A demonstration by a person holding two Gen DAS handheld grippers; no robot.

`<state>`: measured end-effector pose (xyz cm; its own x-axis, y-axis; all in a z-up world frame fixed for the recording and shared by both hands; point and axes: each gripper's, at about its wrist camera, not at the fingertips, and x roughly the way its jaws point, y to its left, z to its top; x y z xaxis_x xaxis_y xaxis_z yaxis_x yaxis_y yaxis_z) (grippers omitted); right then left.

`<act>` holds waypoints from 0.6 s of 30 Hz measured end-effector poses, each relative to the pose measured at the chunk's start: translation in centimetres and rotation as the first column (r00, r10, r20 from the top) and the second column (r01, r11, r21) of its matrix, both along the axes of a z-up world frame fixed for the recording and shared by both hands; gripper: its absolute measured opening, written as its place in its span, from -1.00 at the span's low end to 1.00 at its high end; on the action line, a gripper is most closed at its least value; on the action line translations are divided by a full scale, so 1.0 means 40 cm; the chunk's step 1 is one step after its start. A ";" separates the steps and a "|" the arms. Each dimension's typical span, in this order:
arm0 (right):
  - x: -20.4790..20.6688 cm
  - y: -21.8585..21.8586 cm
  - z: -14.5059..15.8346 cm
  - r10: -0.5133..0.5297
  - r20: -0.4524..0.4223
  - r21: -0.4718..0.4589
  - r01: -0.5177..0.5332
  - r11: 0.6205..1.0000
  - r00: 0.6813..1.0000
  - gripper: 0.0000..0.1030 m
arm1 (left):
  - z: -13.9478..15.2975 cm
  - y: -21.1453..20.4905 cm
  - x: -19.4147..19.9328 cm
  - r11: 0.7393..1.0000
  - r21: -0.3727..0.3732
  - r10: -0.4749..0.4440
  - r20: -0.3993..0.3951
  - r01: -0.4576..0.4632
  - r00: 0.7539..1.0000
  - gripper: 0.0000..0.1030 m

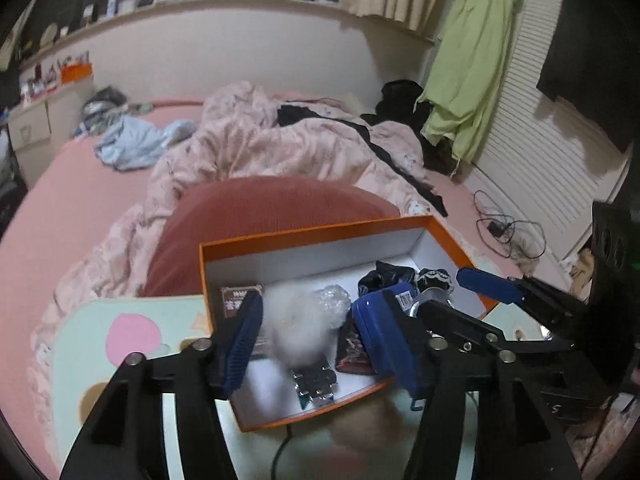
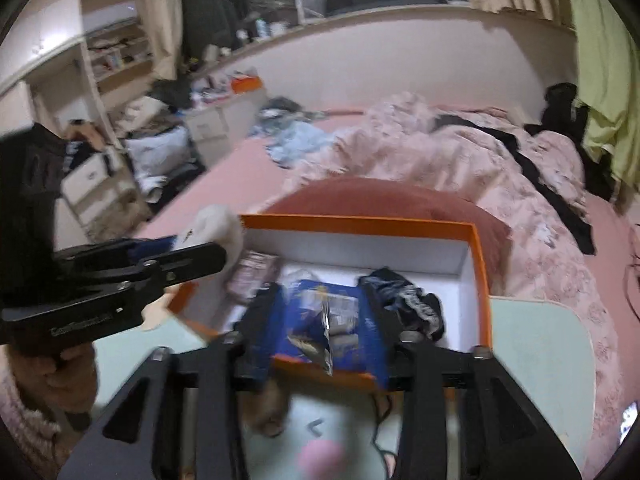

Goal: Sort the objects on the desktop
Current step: 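Drop the white pompom into the box with the left gripper while the right drops the cone in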

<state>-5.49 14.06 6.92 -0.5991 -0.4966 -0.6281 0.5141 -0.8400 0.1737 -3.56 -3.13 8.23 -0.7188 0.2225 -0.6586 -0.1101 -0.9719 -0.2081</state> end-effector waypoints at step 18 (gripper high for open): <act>0.220 0.065 -0.041 0.208 0.095 -0.085 -0.200 0.976 0.973 0.45 | -0.013 -0.094 0.154 0.994 0.039 0.105 -0.005 -0.105 0.994 0.61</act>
